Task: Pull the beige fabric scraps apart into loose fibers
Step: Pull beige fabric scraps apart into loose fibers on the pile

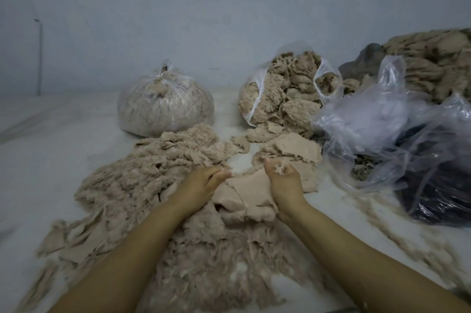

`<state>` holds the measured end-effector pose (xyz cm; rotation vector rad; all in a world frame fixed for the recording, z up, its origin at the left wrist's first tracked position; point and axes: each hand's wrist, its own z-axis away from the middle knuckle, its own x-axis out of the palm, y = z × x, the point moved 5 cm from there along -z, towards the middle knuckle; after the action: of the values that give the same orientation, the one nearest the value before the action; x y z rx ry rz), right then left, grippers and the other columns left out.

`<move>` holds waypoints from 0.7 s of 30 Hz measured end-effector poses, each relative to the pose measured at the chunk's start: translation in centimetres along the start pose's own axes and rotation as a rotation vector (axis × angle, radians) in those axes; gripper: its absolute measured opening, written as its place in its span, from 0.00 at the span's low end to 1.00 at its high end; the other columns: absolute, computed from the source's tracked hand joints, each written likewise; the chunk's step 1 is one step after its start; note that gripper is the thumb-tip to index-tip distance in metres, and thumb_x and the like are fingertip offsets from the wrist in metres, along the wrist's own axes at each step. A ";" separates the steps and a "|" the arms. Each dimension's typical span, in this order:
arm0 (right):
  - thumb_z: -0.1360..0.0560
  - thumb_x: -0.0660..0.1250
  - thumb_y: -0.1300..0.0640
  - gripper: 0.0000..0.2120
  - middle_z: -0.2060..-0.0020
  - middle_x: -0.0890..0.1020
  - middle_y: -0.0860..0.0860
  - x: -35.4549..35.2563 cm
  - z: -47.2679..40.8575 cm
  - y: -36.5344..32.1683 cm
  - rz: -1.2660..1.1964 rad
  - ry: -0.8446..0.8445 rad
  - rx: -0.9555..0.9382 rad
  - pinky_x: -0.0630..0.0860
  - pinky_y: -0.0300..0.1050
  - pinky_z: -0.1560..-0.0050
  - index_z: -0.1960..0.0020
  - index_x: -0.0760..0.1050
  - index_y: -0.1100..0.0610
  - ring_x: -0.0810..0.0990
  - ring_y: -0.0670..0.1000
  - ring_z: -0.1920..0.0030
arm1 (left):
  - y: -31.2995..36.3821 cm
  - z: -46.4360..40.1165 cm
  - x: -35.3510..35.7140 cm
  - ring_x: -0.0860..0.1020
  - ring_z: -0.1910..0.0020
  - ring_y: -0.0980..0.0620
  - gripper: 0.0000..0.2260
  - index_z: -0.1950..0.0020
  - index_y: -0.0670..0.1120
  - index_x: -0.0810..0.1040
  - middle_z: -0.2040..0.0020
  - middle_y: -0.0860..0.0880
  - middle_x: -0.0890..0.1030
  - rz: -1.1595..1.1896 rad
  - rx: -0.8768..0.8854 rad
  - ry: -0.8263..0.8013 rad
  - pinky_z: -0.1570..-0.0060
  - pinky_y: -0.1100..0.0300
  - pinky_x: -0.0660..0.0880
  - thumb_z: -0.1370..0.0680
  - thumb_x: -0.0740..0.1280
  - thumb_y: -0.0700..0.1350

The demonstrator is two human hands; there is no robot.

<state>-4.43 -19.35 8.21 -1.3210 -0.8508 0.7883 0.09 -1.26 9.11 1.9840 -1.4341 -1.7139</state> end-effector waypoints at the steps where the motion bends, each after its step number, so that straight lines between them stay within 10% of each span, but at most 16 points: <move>1: 0.22 0.65 0.49 0.18 0.49 0.80 0.55 -0.2 0.0 0.1 0.001 0.012 0.002 0.73 0.46 0.48 0.44 0.74 0.64 0.75 0.43 0.60 | -0.2 0.1 -0.3 0.69 0.71 0.61 0.15 0.67 0.53 0.70 0.72 0.56 0.72 -0.019 -0.007 0.032 0.67 0.63 0.65 0.20 0.61 0.48; 2: 0.22 0.64 0.48 0.19 0.55 0.71 0.46 -0.3 0.1 0.2 -0.003 0.027 0.007 0.71 0.44 0.49 0.41 0.74 0.64 0.72 0.44 0.62 | -0.3 0.0 -0.4 0.72 0.68 0.59 0.14 0.65 0.52 0.74 0.70 0.56 0.75 -0.059 -0.018 0.059 0.65 0.60 0.67 0.19 0.61 0.49; 7: 0.20 0.63 0.51 0.15 0.58 0.72 0.66 -1.5 0.2 -0.4 -0.191 0.173 -0.008 0.72 0.60 0.43 0.51 0.71 0.65 0.76 0.60 0.52 | -1.5 0.2 -0.8 0.78 0.57 0.49 0.15 0.50 0.46 0.82 0.57 0.52 0.82 -0.348 -0.087 0.143 0.62 0.58 0.65 0.19 0.58 0.52; 13: 0.20 0.61 0.49 0.19 0.48 0.80 0.61 -2.0 -0.7 -1.1 -0.118 0.134 -0.090 0.75 0.46 0.50 0.45 0.73 0.67 0.79 0.57 0.50 | -1.6 0.1 -1.3 0.75 0.55 0.44 0.15 0.58 0.45 0.77 0.60 0.47 0.75 -0.379 -0.134 0.064 0.56 0.55 0.67 0.18 0.56 0.50; 17: 0.21 0.64 0.53 0.19 0.47 0.81 0.63 -0.1 0.2 -0.3 -0.230 -0.088 -0.085 0.79 0.49 0.48 0.39 0.72 0.68 0.81 0.59 0.48 | 3.0 -0.1 1.1 0.79 0.54 0.52 0.19 0.52 0.49 0.78 0.55 0.52 0.81 0.432 -0.358 0.183 0.51 0.57 0.75 0.27 0.61 0.64; 21: 0.23 0.65 0.51 0.15 0.49 0.84 0.57 0.2 1.3 0.9 -0.208 -0.203 -0.110 0.78 0.56 0.43 0.42 0.77 0.60 0.83 0.56 0.47 | 4.7 0.7 4.8 0.82 0.49 0.42 0.21 0.42 0.43 0.81 0.47 0.40 0.83 1.089 -0.676 -0.134 0.48 0.49 0.79 0.29 0.70 0.57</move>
<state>-5.48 -18.48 7.36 -1.2373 -1.1875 0.7278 -3.61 -6.92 8.66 0.5410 -1.2970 -1.4575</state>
